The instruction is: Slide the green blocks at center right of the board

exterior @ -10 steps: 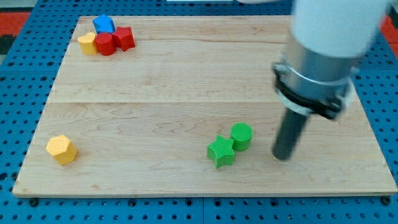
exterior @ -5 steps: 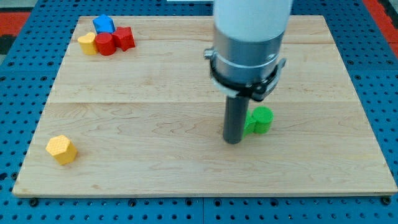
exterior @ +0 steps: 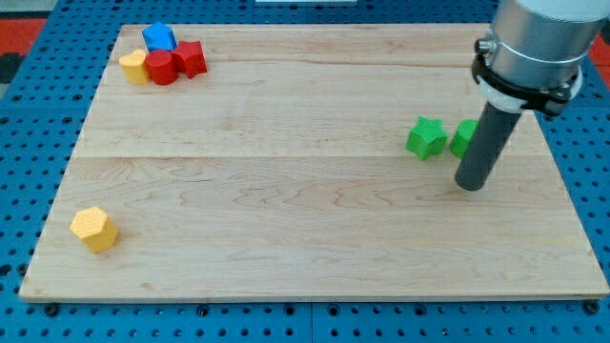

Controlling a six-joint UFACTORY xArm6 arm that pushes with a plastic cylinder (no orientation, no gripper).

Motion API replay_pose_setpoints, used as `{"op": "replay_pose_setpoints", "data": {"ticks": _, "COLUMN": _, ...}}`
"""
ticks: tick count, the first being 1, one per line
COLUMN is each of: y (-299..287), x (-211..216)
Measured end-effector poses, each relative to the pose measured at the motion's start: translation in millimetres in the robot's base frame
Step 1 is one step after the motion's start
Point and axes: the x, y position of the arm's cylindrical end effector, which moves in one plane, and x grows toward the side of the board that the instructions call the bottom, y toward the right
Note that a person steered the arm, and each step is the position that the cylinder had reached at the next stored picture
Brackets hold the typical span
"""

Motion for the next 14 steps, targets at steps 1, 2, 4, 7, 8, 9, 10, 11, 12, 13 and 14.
{"op": "replay_pose_setpoints", "data": {"ticks": 1, "y": 5.7, "x": -33.3}}
{"op": "replay_pose_setpoints", "data": {"ticks": 2, "y": -29.8, "x": -43.5}}
{"op": "replay_pose_setpoints", "data": {"ticks": 4, "y": -24.4, "x": 8.2}}
{"op": "replay_pose_setpoints", "data": {"ticks": 7, "y": -18.4, "x": -56.0}}
{"op": "replay_pose_setpoints", "data": {"ticks": 8, "y": -33.3, "x": 31.5}}
{"op": "replay_pose_setpoints", "data": {"ticks": 9, "y": -97.3, "x": 18.8}}
{"op": "replay_pose_setpoints", "data": {"ticks": 10, "y": -97.1, "x": -36.4}}
{"op": "replay_pose_setpoints", "data": {"ticks": 11, "y": -90.8, "x": -64.4}}
{"op": "replay_pose_setpoints", "data": {"ticks": 12, "y": -60.3, "x": -78.8}}
{"op": "replay_pose_setpoints", "data": {"ticks": 13, "y": -70.3, "x": -67.0}}
{"op": "replay_pose_setpoints", "data": {"ticks": 14, "y": -95.6, "x": 17.9}}
